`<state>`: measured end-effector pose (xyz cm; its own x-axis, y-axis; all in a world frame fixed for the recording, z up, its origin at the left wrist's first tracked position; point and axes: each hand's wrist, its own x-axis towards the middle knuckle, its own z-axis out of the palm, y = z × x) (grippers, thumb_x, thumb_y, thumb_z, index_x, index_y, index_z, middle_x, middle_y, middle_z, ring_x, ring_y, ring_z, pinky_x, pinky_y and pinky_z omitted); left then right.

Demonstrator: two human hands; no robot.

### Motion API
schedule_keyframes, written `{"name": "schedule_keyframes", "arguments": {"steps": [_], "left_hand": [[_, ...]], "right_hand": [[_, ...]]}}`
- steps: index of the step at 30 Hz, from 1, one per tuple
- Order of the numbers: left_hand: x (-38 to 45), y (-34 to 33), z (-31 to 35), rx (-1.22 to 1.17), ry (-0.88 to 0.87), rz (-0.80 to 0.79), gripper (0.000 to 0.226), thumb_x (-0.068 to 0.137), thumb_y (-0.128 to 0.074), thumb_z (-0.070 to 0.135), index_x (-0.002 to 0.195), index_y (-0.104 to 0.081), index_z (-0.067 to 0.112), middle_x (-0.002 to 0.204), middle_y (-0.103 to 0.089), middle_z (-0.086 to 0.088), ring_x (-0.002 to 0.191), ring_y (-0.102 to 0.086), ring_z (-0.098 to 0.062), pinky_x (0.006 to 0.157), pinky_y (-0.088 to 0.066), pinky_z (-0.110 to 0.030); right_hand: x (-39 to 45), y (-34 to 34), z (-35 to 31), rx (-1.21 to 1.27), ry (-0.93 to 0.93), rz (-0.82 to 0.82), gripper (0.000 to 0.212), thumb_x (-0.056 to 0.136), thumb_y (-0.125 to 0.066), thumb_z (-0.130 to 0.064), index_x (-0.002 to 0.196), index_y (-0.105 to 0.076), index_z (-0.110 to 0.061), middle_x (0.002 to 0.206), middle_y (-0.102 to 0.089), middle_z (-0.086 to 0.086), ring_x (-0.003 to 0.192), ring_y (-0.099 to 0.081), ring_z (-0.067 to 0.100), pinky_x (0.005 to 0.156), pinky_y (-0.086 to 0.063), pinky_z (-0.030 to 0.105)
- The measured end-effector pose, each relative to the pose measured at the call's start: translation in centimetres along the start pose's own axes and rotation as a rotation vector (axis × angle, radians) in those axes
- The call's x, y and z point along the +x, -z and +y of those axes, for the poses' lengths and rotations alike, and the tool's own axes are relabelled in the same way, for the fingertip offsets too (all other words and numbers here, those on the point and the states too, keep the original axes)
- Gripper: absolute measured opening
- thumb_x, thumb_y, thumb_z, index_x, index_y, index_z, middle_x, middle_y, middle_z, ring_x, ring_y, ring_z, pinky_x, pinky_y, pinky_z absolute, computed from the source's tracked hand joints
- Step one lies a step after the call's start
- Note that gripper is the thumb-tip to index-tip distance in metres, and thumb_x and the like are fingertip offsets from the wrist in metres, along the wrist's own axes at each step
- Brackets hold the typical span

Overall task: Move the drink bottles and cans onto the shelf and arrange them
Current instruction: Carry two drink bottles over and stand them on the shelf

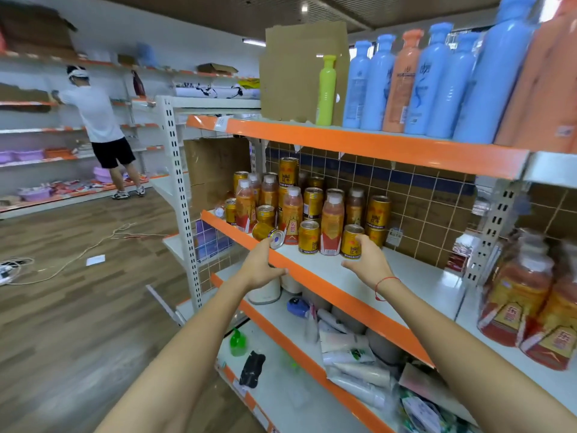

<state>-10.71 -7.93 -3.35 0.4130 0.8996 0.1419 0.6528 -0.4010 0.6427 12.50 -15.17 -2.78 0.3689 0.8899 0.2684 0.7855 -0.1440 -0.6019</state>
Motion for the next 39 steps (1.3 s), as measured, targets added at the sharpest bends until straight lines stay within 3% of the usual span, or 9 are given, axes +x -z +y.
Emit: {"name": "schedule_keyframes", "arguments": {"steps": [3, 7, 10, 13, 21, 28, 33, 36, 39], "left_hand": [[2.4, 0.9, -0.3, 0.003, 0.017, 0.017, 0.072, 0.083, -0.072, 0.014, 0.141, -0.031, 0.002, 0.146, -0.037, -0.013, 0.132, -0.038, -0.025, 0.093, -0.03, -0.019], [5.4, 2.0, -0.2, 0.026, -0.006, 0.032, 0.088, 0.081, -0.074, 0.023, 0.148, -0.02, 0.005, 0.154, -0.026, -0.011, 0.139, -0.029, -0.025, 0.109, -0.028, -0.031], [7.7, 2.5, 0.3, -0.032, -0.03, 0.057, 0.082, 0.082, -0.073, 0.016, 0.147, -0.024, 0.008, 0.149, -0.032, -0.007, 0.138, -0.032, -0.023, 0.105, -0.031, -0.026], [9.8, 2.3, 0.1, -0.034, -0.043, 0.066, 0.085, 0.079, -0.075, 0.02, 0.147, -0.024, 0.011, 0.15, -0.033, -0.005, 0.137, -0.035, -0.023, 0.108, -0.034, -0.031], [15.3, 1.4, -0.1, -0.052, -0.074, 0.033, 0.081, 0.081, -0.073, 0.008, 0.146, -0.023, 0.008, 0.147, -0.037, -0.009, 0.135, -0.037, -0.024, 0.103, -0.036, -0.03], [20.7, 1.9, -0.7, 0.088, -0.189, -0.031, 0.089, 0.076, -0.076, 0.005, 0.147, -0.023, 0.009, 0.148, -0.037, -0.01, 0.136, -0.037, -0.025, 0.104, -0.034, -0.028], [23.4, 1.8, -1.4, 0.126, -0.254, -0.068, 0.093, 0.072, -0.079, 0.009, 0.147, -0.025, 0.01, 0.149, -0.033, -0.01, 0.137, -0.034, -0.025, 0.108, -0.033, -0.032], [24.8, 1.9, -1.8, 0.103, -0.288, -0.067, 0.088, 0.071, -0.079, 0.011, 0.145, -0.031, 0.013, 0.145, -0.039, -0.009, 0.133, -0.039, -0.025, 0.106, -0.035, -0.032], [25.8, 1.6, -1.8, 0.068, -0.267, -0.069, 0.073, 0.077, -0.074, 0.012, 0.14, -0.037, 0.008, 0.141, -0.043, -0.012, 0.128, -0.043, -0.026, 0.098, -0.035, -0.022]], "right_hand": [[2.7, -0.5, -0.6, 0.029, 0.033, 0.011, 0.054, 0.078, -0.075, -0.017, 0.123, -0.048, -0.006, 0.124, -0.057, 0.013, 0.114, -0.054, 0.03, 0.088, -0.044, 0.034], [5.7, -1.0, -0.5, 0.04, 0.016, 0.012, 0.059, 0.078, -0.074, -0.019, 0.129, -0.044, -0.011, 0.128, -0.055, 0.012, 0.116, -0.054, 0.028, 0.093, -0.046, 0.038], [8.2, -0.8, -0.6, 0.064, 0.026, 0.031, 0.054, 0.08, -0.072, -0.018, 0.127, -0.046, -0.011, 0.126, -0.056, 0.012, 0.113, -0.056, 0.029, 0.095, -0.046, 0.041], [10.1, -0.8, -0.3, 0.039, 0.034, 0.032, 0.055, 0.08, -0.072, -0.018, 0.127, -0.044, -0.013, 0.126, -0.056, 0.013, 0.109, -0.059, 0.029, 0.093, -0.049, 0.043], [14.0, -1.3, 0.4, -0.037, 0.05, 0.046, 0.065, 0.078, -0.074, -0.021, 0.133, -0.041, -0.016, 0.133, -0.051, 0.009, 0.121, -0.051, 0.027, 0.1, -0.043, 0.041], [17.7, -2.5, -0.1, -0.001, 0.073, 0.07, 0.035, 0.08, -0.067, -0.041, 0.11, -0.054, -0.028, 0.113, -0.062, -0.001, 0.103, -0.059, 0.017, 0.091, -0.049, 0.038], [19.1, -3.8, -0.6, 0.005, 0.051, 0.055, 0.04, 0.09, -0.059, -0.025, 0.128, -0.049, -0.02, 0.13, -0.054, 0.007, 0.123, -0.049, 0.025, 0.104, -0.039, 0.038], [19.7, -4.1, -0.8, -0.012, 0.025, 0.027, 0.04, 0.093, -0.055, -0.016, 0.131, -0.048, -0.013, 0.134, -0.05, 0.01, 0.127, -0.045, 0.027, 0.103, -0.035, 0.033], [20.1, -4.4, -0.8, -0.029, 0.003, 0.037, 0.045, 0.093, -0.054, -0.015, 0.137, -0.043, -0.011, 0.141, -0.045, 0.012, 0.13, -0.041, 0.026, 0.105, -0.033, 0.033]]}}
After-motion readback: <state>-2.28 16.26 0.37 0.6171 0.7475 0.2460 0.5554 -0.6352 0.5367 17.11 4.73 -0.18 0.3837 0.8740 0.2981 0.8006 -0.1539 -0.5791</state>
